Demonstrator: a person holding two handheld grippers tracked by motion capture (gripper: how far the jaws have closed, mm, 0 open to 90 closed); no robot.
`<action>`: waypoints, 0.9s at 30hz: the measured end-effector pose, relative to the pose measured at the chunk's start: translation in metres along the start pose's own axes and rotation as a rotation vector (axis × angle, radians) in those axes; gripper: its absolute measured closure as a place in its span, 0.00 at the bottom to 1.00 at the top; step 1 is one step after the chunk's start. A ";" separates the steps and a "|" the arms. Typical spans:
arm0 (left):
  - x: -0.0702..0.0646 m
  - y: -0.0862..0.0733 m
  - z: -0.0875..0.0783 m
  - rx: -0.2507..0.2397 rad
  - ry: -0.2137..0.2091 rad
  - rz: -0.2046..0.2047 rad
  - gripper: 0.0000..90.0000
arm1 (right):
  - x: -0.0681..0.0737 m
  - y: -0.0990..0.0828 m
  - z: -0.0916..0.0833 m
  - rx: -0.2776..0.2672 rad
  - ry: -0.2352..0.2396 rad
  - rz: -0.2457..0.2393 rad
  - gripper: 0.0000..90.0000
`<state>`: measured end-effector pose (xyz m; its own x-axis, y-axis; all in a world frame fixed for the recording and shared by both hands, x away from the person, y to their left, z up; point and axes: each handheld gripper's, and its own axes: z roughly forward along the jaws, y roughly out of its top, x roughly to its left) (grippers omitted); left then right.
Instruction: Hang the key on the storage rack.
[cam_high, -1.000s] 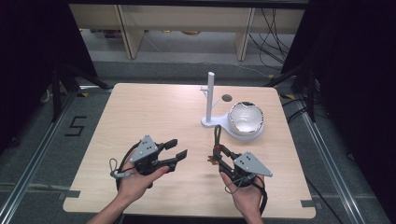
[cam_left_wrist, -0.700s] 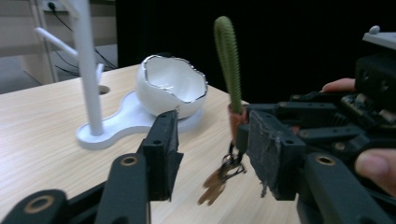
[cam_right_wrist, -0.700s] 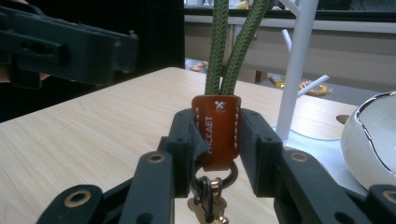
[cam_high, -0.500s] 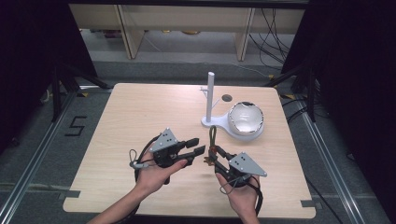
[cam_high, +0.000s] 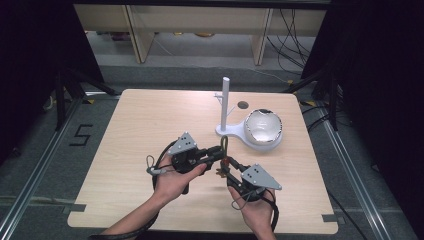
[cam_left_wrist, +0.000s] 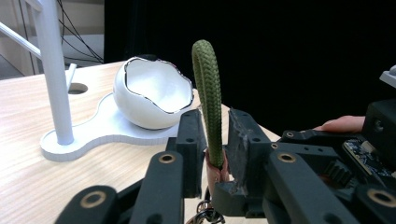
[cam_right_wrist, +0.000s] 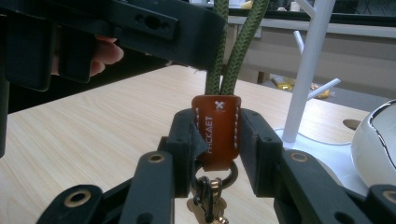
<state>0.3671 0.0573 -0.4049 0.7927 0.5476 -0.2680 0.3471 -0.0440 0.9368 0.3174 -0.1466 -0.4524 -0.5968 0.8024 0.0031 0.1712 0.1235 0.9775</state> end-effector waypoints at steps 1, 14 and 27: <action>0.000 0.000 0.000 -0.001 0.002 0.003 0.85 | 0.002 -0.001 0.000 0.000 0.004 0.024 0.76; -0.002 0.003 -0.004 0.002 0.025 0.058 0.93 | 0.005 0.003 0.003 0.018 0.023 -0.015 0.69; 0.012 0.010 -0.014 -0.041 0.133 0.149 0.93 | -0.005 -0.002 -0.007 0.035 0.001 0.003 0.58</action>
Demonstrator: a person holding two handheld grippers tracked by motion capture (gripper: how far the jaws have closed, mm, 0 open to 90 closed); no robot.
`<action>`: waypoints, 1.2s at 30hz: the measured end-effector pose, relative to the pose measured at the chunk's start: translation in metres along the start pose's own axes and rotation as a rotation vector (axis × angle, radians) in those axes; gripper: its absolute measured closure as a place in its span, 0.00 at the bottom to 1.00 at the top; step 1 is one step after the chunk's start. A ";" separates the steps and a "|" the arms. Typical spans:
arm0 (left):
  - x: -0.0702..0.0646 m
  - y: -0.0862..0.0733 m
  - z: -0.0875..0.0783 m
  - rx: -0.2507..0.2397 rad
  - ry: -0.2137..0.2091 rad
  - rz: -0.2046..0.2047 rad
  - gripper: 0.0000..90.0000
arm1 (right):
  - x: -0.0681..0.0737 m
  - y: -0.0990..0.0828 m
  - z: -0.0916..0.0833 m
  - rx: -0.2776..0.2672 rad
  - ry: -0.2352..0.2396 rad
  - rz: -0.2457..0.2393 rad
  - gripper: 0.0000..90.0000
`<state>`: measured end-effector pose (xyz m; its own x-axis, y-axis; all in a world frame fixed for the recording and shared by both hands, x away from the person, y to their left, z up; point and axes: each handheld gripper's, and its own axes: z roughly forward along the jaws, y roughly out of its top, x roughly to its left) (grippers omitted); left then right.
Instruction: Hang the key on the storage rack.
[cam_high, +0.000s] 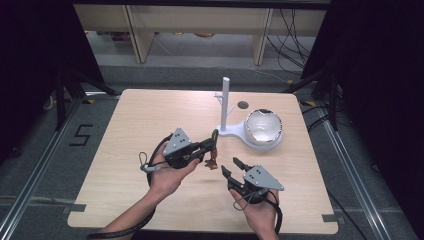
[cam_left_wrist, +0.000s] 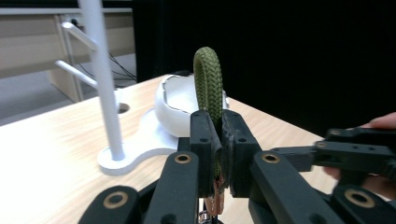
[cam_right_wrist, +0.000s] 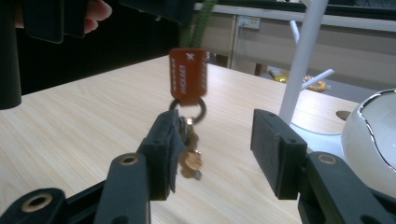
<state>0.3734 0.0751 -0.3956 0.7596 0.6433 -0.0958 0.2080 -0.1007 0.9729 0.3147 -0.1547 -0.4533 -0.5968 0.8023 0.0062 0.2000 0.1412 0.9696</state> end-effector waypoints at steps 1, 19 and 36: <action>0.002 0.000 -0.001 -0.002 0.007 0.002 0.93 | -0.001 0.000 -0.002 -0.001 -0.013 0.004 0.58; 0.029 0.006 -0.007 -0.049 0.162 0.100 0.93 | -0.018 -0.011 -0.027 -0.004 -0.075 0.028 0.57; 0.045 0.012 0.008 -0.072 0.244 0.130 0.93 | -0.024 -0.022 -0.045 0.029 -0.132 0.059 0.62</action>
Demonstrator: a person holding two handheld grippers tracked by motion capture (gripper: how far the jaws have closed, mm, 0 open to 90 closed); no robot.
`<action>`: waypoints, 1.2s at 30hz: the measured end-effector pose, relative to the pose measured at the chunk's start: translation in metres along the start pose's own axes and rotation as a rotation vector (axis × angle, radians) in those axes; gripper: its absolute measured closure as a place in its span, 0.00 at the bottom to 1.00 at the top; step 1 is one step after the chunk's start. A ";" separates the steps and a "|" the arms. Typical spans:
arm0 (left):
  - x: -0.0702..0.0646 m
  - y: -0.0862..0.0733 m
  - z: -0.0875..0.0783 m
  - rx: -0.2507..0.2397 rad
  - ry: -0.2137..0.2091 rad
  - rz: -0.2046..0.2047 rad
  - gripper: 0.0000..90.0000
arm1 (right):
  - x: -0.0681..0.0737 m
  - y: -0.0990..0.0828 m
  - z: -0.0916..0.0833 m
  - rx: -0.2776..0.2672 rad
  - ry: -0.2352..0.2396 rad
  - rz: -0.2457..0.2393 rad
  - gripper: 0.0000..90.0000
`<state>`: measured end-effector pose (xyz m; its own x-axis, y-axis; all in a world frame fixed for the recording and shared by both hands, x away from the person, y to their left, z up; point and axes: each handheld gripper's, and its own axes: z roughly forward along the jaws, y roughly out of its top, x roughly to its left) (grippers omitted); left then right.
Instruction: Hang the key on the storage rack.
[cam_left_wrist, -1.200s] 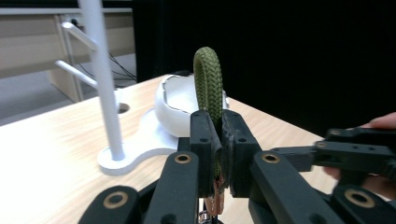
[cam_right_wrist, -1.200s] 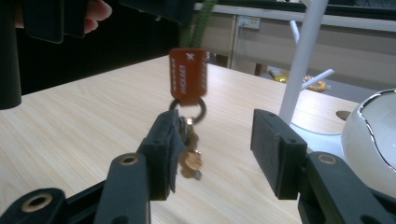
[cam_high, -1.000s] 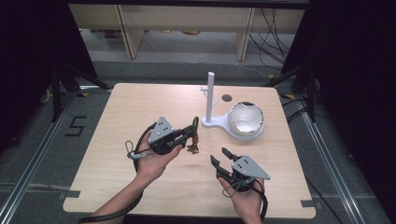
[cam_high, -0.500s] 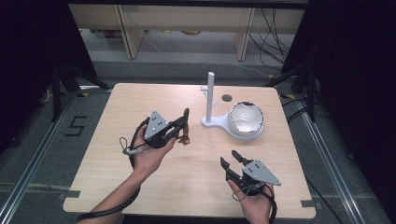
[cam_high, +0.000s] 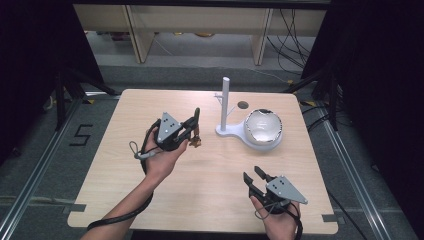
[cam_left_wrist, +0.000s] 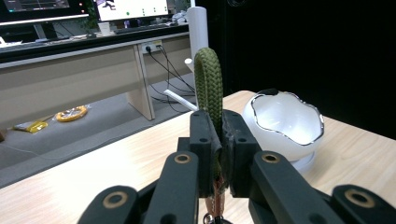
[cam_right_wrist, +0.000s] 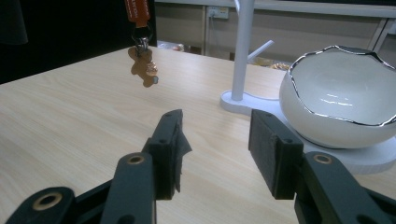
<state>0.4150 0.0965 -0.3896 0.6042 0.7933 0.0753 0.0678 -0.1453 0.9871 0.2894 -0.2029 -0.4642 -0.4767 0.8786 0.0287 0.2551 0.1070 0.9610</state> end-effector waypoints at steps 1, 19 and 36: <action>0.000 0.000 0.001 0.000 0.002 0.003 0.93 | -0.002 -0.001 0.001 -0.019 0.013 -0.028 0.62; 0.004 0.004 0.019 0.017 0.033 -0.005 0.93 | -0.004 -0.006 -0.002 -0.008 -0.002 -0.005 0.62; 0.009 0.008 0.034 0.028 0.042 0.006 0.93 | -0.002 -0.009 -0.003 0.005 -0.005 0.010 0.62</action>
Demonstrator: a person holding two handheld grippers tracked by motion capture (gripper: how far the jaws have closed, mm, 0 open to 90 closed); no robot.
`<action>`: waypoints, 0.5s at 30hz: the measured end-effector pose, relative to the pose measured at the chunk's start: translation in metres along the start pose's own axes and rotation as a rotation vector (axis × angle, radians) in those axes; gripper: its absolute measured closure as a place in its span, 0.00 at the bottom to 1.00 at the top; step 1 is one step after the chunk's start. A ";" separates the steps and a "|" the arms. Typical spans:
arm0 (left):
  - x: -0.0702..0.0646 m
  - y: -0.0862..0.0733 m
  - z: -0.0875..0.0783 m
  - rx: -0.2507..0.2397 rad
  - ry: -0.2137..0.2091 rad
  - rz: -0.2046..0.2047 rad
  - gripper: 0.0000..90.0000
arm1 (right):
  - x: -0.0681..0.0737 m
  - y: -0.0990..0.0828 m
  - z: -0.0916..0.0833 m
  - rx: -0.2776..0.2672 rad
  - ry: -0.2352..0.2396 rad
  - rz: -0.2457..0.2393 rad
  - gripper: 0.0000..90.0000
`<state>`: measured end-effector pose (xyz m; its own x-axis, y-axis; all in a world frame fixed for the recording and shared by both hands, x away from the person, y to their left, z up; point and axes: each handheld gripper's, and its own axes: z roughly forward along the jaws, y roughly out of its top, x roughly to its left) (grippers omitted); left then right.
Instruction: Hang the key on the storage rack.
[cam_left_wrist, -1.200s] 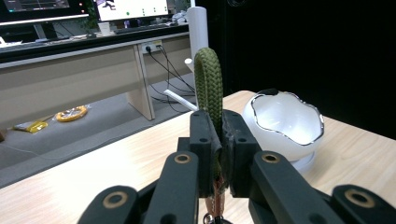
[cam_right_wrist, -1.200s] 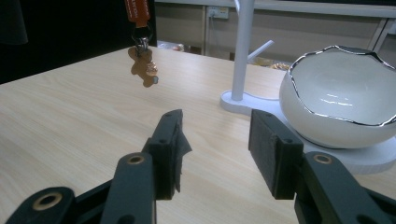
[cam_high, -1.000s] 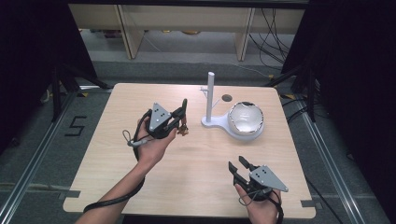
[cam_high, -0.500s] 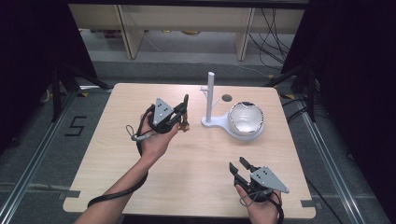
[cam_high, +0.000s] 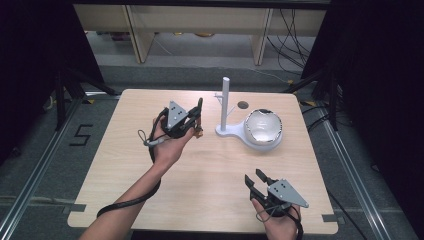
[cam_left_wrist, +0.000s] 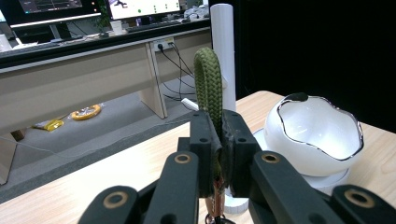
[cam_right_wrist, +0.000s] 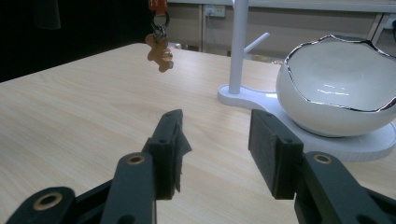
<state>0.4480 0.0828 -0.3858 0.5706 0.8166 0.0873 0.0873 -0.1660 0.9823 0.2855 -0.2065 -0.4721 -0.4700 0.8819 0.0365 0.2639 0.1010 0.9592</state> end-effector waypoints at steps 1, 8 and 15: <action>0.000 0.000 0.001 0.003 0.001 0.002 0.93 | 0.000 0.000 0.000 -0.001 0.001 -0.002 0.62; -0.001 0.000 0.007 0.021 0.010 0.005 0.93 | -0.001 -0.001 0.002 -0.026 0.011 -0.009 0.62; 0.001 0.000 0.013 0.033 0.016 0.006 0.93 | -0.001 -0.001 0.001 -0.017 0.003 -0.007 0.62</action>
<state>0.4596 0.0761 -0.3875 0.5579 0.8243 0.0960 0.1106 -0.1885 0.9758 0.2864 -0.2073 -0.4733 -0.4748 0.8796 0.0302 0.2458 0.0996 0.9642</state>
